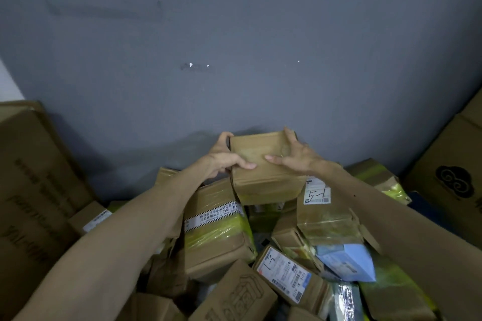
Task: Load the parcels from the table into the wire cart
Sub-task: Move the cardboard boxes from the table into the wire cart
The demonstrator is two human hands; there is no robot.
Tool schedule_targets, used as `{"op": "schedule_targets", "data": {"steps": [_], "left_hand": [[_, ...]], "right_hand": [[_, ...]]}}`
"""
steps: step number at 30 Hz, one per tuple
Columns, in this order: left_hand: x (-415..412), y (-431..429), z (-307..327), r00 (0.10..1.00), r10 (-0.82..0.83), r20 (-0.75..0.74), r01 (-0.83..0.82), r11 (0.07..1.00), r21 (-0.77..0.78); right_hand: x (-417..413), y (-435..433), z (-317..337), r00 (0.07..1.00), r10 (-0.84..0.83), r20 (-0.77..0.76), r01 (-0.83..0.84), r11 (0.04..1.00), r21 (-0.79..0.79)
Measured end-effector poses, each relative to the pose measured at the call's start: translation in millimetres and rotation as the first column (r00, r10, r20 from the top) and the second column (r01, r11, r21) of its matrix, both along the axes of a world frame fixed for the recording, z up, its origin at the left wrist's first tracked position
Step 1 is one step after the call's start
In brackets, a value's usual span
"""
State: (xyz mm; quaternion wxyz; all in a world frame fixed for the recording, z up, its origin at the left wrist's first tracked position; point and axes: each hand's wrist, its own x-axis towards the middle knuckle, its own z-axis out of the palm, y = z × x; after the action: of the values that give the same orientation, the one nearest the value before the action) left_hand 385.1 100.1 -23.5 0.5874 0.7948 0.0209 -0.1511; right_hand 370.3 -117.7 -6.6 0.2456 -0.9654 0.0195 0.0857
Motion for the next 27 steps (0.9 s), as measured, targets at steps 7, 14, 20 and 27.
{"op": "schedule_targets", "data": {"steps": [7,14,20,27], "left_hand": [[-34.3,3.9,34.2,0.996,0.025,0.089,-0.031,0.998,0.061],[-61.8,36.4,42.0,0.976,-0.001,0.217,-0.071,0.944,0.323],[-92.7,64.5,22.5,0.955,0.072,0.286,-0.184,0.904,0.386],[-123.3,71.2,-37.2,0.963,0.109,0.246,-0.198,0.906,0.373]], "right_hand": [[-23.5,5.8,33.6,0.991,0.042,0.131,-0.051,0.997,0.064],[-45.9,35.9,32.4,0.981,0.096,0.167,-0.121,0.981,0.15],[-71.2,70.0,-0.8,0.979,0.179,0.095,-0.195,0.96,0.2],[-93.9,88.8,-50.7,0.98,0.201,-0.016,-0.194,0.962,0.194]]}}
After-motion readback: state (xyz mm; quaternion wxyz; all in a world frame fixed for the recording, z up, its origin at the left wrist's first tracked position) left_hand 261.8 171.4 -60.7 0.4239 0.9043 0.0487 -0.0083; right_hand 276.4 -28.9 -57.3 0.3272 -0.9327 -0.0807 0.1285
